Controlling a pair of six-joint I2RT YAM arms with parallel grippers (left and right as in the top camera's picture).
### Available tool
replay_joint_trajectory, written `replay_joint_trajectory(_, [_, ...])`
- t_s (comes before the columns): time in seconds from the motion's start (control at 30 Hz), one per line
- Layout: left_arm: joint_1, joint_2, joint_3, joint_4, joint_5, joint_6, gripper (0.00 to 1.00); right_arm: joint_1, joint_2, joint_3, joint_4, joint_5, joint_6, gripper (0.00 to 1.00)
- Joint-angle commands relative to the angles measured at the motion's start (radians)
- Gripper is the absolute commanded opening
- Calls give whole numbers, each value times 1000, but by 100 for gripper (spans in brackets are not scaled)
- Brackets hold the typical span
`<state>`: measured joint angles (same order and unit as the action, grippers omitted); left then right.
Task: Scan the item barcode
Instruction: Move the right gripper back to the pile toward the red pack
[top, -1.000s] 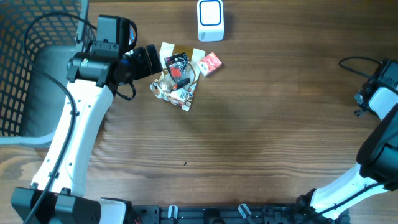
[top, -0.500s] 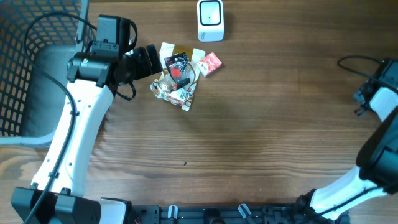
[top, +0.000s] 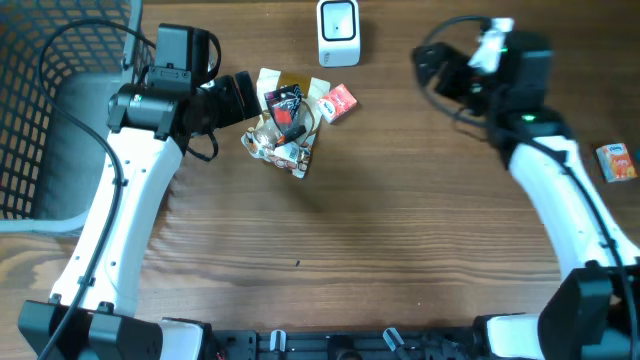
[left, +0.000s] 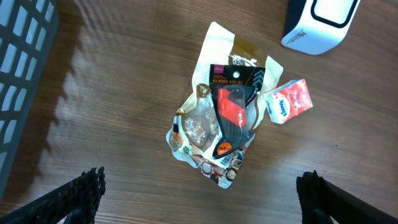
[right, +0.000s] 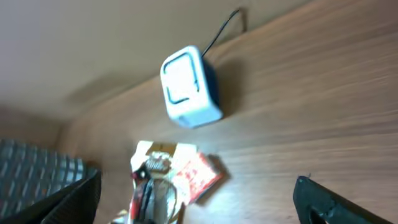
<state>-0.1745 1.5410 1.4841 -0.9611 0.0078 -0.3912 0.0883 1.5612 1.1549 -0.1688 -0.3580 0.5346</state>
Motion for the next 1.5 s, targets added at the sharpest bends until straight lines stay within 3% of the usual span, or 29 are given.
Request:
replay_joint_trajectory(0.0, [2,4,3,2,-6,-9,100,141,72,2,2,135,19,90])
replay_joint_trajectory(0.1, [2,4,3,2,-6,-9,100,227,157,13,-45,164,14,88])
replay_joint_trajectory(0.23, [2,4,3,2,-6,-9,100,240,253,251,-416,155,-125,87])
replay_joint_trajectory(0.37, [2,4,3,2,-6,-9,100,252,298,452,-610,132,-181,86])
replay_joint_trajectory(0.4, [2,4,3,2,-6,-9,100,259,302,465,-603,129,-178,84])
replay_joint_trajectory(0.47, [2,4,3,2,-6,-9,100,300,312,463,-488,146,-124,64])
replay_joint_trajectory(0.53, [2,4,3,2,-6,-9,100,333,346,463,-403,215,-24,59])
replay_joint_trajectory(0.57, [2,4,3,2,-6,-9,100,352,384,462,-356,270,42,50])
replay_joint_trajectory(0.67, [2,4,3,2,-6,-9,100,378,499,462,-240,277,72,44])
replay_joint_trajectory(0.73, [2,4,3,2,-6,-9,100,380,560,462,-199,287,80,33])
replay_joint_trajectory(0.87, [2,4,3,2,-6,-9,100,380,657,462,-120,318,94,31])
replay_joint_trajectory(1.07, [2,4,3,2,-6,-9,100,378,699,460,-245,443,40,27])
replay_joint_trajectory(1.3, [2,4,3,2,-6,-9,100,377,566,461,-621,571,-22,21])
replay_joint_trajectory(1.47, [2,4,3,2,-6,-9,100,377,443,461,-656,568,-35,22])
